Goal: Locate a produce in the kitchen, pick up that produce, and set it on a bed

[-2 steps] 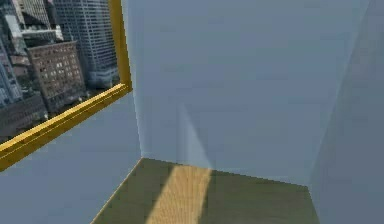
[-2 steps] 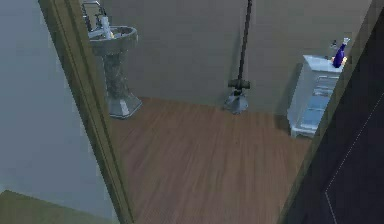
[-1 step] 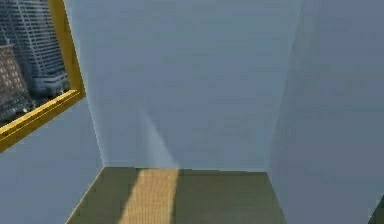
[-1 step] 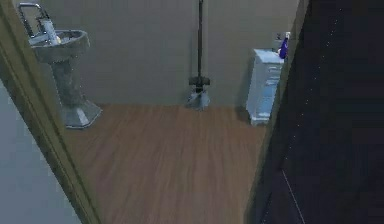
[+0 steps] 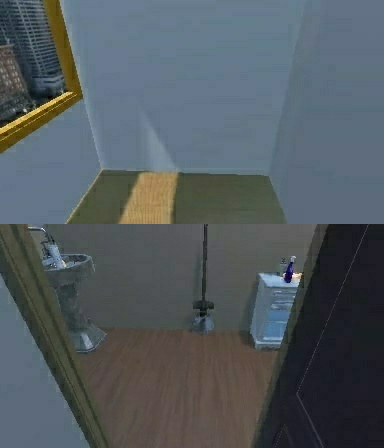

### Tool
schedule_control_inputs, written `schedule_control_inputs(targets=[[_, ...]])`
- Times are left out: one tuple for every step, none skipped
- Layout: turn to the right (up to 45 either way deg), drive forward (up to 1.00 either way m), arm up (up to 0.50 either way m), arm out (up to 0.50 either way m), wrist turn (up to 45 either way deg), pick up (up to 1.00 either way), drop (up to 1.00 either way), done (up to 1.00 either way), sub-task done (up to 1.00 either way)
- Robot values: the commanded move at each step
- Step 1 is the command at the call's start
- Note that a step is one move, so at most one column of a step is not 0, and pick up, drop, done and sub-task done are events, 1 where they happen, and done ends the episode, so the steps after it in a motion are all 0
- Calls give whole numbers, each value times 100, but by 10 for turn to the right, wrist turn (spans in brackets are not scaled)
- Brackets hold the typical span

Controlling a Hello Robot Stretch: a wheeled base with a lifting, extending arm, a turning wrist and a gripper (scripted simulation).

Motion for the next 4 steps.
schedule_control_inputs(targets=[[-450, 0, 0, 0, 0, 0, 0, 0, 0], [-210, 0, 0, 0, 0, 0, 0, 0, 0], [0, 30, 0, 0, 0, 0, 0, 0, 0], [-450, 0, 0, 0, 0, 0, 0, 0, 0]])
